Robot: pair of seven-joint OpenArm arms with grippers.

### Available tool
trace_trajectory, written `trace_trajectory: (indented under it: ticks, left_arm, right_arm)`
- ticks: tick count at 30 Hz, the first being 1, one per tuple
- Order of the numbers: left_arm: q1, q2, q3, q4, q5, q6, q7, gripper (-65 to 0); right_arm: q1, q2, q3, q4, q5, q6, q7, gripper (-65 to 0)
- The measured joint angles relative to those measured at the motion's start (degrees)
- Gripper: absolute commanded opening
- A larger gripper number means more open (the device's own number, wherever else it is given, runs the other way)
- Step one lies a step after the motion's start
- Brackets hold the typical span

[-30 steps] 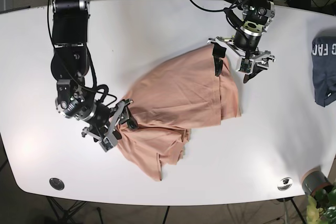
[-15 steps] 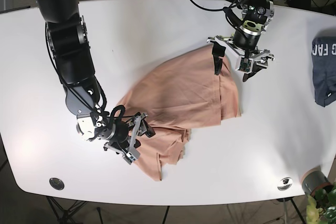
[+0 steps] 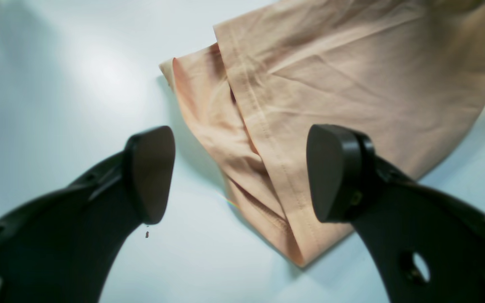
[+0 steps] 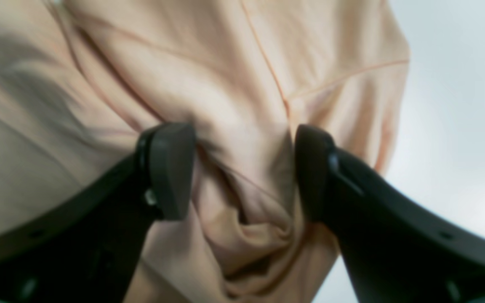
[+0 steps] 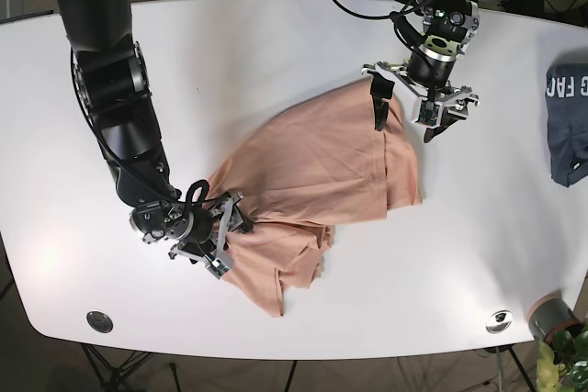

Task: Fold the T-shirt properly
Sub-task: 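Grasp the peach shirt edge with the right gripper and the left gripper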

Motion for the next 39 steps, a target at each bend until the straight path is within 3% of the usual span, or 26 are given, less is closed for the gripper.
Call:
trace_trajectory:
  ticks: [6, 12, 14, 19, 25, 28, 33, 39]
  left_arm:
    - [0.0, -0.04, 0.0, 0.0, -0.02, 0.0, 0.0, -19.0]
    - [0.0, -0.17, 0.0, 0.0, 0.0, -0.02, 0.0, -19.0]
    - [0.0, -0.17, 0.0, 0.0, -0.02, -0.02, 0.0, -19.0]
    - [-0.02, -0.17, 0.0, 0.0, 0.0, 0.0, 0.0, -18.7]
    - [-0.61, -0.09, -1.11, 0.0, -0.11, 0.26, 2.93, -18.5]
    - [-3.3, 0.81, -3.17, -0.04, -0.17, 3.76, 6.14, -18.3]
    - [-9.46, 1.05, -4.83, -2.4, -0.22, 6.43, 13.44, -18.3]
    - [-15.96, 1.2, -6.54, -6.56, -0.24, 6.6, 15.41, -18.6]
  right_arm:
    - [-0.39, -0.48, 0.02, -0.07, -3.15, -3.04, 0.96, -28.4]
    - [-0.39, -0.44, 0.04, -0.09, -3.15, -3.43, 1.05, -30.6]
    - [-0.37, -0.46, 0.04, -0.31, -3.15, -3.43, 1.07, -36.8]
    - [-1.05, -1.05, 0.44, -0.37, -3.1, -3.52, 1.99, -62.9]
    - [-1.97, -2.23, 6.21, -0.37, -3.3, -3.3, 1.64, -62.9]
    - [-1.95, -2.01, 7.76, 1.05, -3.32, -3.26, 0.22, -62.9]
    - [-3.34, -1.9, 10.82, 8.81, -3.37, -3.32, -5.38, -62.9]
    - [-5.81, -2.03, 12.81, 17.7, -3.17, -2.97, -9.01, -62.9]
